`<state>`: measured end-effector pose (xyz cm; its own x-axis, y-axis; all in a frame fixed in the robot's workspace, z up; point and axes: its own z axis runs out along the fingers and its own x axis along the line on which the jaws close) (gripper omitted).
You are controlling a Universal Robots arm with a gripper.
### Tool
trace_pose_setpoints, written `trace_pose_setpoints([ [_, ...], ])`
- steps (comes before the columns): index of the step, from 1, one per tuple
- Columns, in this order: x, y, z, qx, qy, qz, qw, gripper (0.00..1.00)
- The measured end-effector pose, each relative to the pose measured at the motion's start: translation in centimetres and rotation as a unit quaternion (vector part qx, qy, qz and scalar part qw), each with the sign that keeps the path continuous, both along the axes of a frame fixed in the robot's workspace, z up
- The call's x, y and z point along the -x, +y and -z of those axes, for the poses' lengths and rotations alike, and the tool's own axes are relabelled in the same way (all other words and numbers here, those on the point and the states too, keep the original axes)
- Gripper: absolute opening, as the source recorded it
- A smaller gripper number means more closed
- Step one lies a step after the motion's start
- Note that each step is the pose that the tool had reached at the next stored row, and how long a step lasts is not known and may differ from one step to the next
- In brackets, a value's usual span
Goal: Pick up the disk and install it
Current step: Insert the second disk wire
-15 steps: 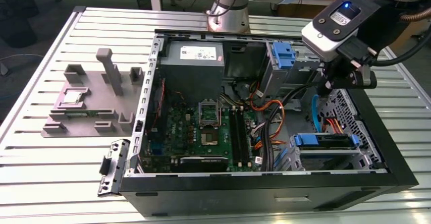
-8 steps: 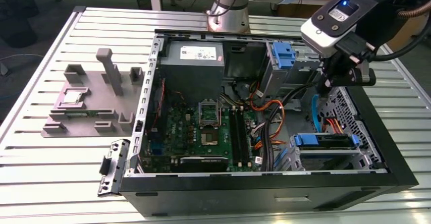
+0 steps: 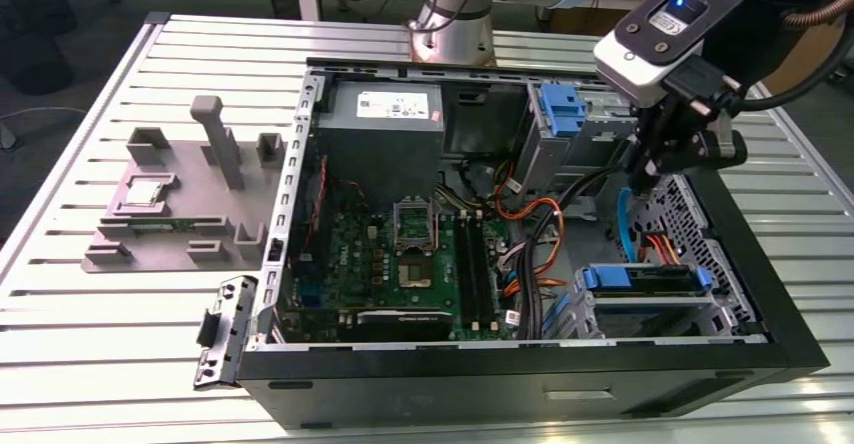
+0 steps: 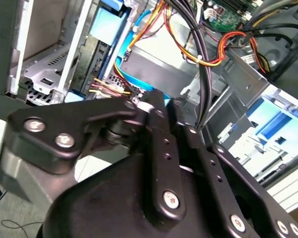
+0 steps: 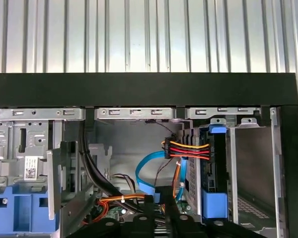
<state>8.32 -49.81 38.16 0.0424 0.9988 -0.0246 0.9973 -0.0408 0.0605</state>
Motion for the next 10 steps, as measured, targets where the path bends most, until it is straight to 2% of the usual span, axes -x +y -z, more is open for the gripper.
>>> trace_pose_setpoints([
  [1, 0.00, 0.06, 0.01, 0.0046, 0.0000, 0.000, 1.0000, 0.23],
  [2, -0.01, 0.13, 0.02, 0.0085, 0.0000, 0.000, 1.0000, 0.29],
  [3, -0.02, 0.20, 0.03, 0.0105, 0.0000, 0.000, 0.9999, 0.29],
  [5, -0.03, 0.34, 0.07, 0.0110, 0.0000, 0.001, 0.9999, 0.41],
  [7, -0.04, 0.51, 0.12, 0.0119, 0.0000, 0.001, 0.9999, 0.41],
  [8, -0.04, 0.59, 0.15, 0.0138, 0.0000, 0.001, 0.9999, 0.47],
  [10, -0.07, 0.75, 0.24, 0.0223, 0.0000, 0.001, 0.9997, 0.47],
])
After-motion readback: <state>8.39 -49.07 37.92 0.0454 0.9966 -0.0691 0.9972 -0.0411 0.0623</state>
